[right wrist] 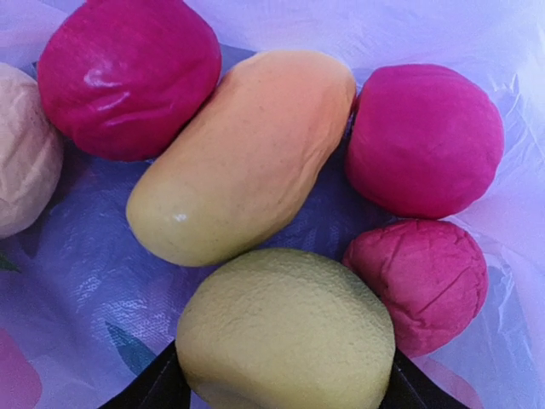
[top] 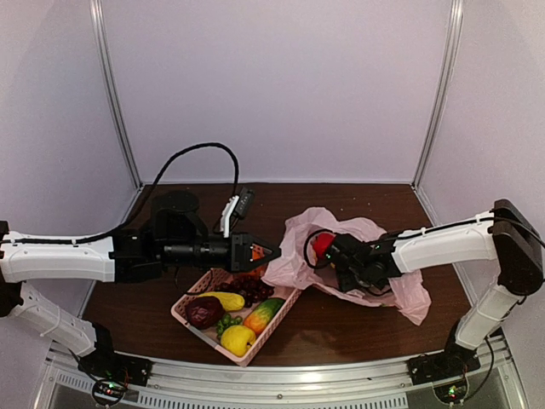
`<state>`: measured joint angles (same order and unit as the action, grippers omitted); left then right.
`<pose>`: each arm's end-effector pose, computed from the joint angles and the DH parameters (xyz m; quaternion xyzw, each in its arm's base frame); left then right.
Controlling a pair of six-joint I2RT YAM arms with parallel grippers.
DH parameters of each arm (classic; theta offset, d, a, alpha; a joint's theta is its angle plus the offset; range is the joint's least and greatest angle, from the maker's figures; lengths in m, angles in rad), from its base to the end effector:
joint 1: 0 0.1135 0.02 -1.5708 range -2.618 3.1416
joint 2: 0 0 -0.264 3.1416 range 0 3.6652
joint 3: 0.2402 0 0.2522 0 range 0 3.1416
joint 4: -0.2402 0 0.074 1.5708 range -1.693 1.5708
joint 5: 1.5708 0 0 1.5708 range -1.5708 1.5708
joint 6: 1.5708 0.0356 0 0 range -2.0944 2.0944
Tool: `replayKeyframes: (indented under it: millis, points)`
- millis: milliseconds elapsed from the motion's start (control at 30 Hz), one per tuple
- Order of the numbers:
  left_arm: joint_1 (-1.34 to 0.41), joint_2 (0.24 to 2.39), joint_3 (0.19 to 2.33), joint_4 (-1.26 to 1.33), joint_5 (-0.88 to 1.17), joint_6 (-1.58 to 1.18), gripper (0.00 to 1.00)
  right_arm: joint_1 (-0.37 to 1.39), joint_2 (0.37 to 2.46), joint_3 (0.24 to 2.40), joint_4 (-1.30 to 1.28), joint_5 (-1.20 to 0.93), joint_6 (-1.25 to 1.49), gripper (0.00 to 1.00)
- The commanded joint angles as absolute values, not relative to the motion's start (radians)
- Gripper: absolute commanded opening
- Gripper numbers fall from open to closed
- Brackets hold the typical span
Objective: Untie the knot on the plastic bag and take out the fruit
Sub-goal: Pick up the fake fruit from the takeout bag.
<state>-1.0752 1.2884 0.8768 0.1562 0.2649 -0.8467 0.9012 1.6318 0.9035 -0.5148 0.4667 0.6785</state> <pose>0.1344 -0.2681 0.2967 0.1696 0.7701 -0.5566 0.2614 0.1944 0.2197 0.1586 -0.0692 0.9581 -0.0479 0.2738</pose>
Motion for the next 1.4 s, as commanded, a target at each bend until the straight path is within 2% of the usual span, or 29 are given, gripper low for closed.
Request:
replayKeyframes:
  millis: [0, 267, 500, 700, 900, 1133, 1367]
  points:
    - [-1.08, 1.286, 0.89, 0.184, 0.251, -0.835, 0.0, 0.895, 1.555, 0.88, -0.508, 0.468, 0.66, 0.57]
    - [-1.08, 1.29, 0.898, 0.167, 0.247, -0.834, 0.0, 0.897, 1.435, 0.806, -0.371, 0.342, 0.568, 0.55]
    - [-1.079, 1.293, 0.915, 0.151, 0.232, -0.831, 0.0, 0.919, 1.19, 0.705, -0.212, 0.024, 0.424, 0.56]
    - [-1.08, 1.31, 0.931, 0.144, 0.232, -0.827, 0.0, 0.926, 1.035, 0.655, -0.173, -0.146, 0.419, 0.57]
    - [-1.08, 1.326, 0.951, 0.143, 0.233, -0.828, 0.0, 0.977, 1.006, 0.685, -0.218, -0.255, 0.426, 0.57]
    - [-1.08, 1.339, 0.979, 0.13, 0.225, -0.824, 0.0, 1.104, 1.068, 0.776, -0.344, -0.276, 0.409, 0.56]
    - [-1.08, 1.322, 0.984, 0.068, 0.178, -0.795, 0.0, 1.16, 1.0, 0.803, -0.292, -0.34, 0.47, 0.56]
